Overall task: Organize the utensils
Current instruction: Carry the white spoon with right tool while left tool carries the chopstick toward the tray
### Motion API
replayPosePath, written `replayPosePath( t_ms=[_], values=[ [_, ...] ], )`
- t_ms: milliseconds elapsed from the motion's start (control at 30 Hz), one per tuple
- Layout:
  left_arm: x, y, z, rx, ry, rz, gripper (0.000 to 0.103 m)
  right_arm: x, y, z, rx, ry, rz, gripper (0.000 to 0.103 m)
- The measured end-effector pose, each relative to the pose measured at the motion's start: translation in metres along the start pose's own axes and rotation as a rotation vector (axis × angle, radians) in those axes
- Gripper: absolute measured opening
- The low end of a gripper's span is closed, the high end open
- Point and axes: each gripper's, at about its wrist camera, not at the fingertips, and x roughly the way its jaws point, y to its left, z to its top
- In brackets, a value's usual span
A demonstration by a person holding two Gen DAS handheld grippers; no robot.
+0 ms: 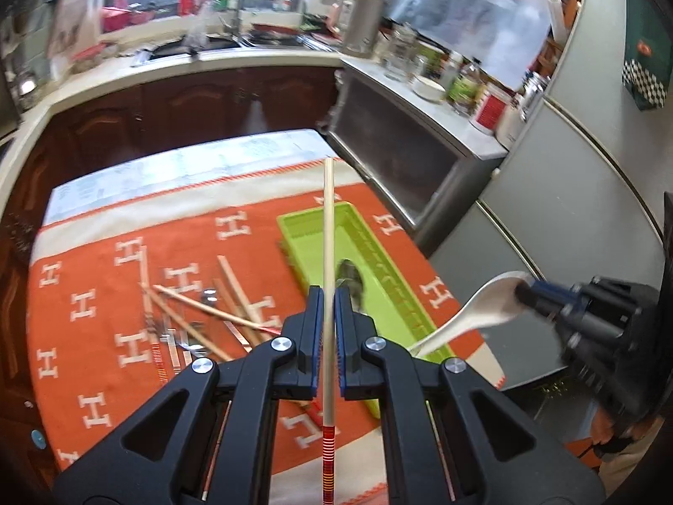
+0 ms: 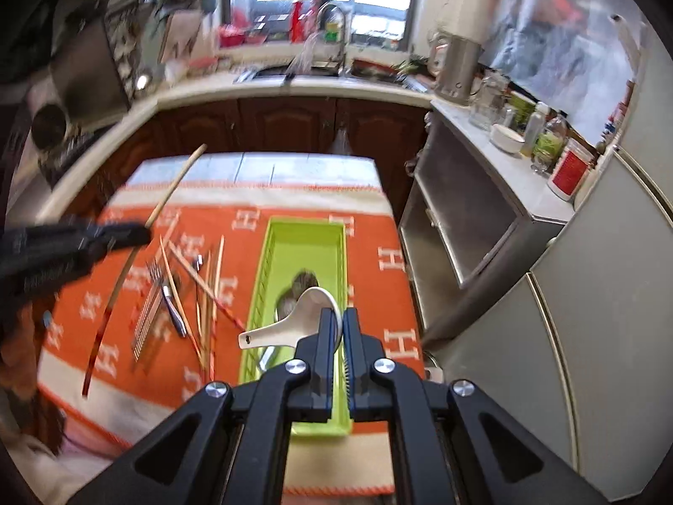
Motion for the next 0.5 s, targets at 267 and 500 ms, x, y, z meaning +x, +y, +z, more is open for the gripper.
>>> replayPosePath(
  t_ms=[267,500],
  values=[
    [0.082,-0.031,0.018,-0.03,0.084,-0.051,0.003,0.054,0.007,-0.015,-0.146,0.15,0.048,0.004],
    [0.157,-0.01,0.031,-0.142,0.163,-0.078,0.003,0.11,0.004,-0.014,-0.169,0.246,0.11,0.004]
  ],
)
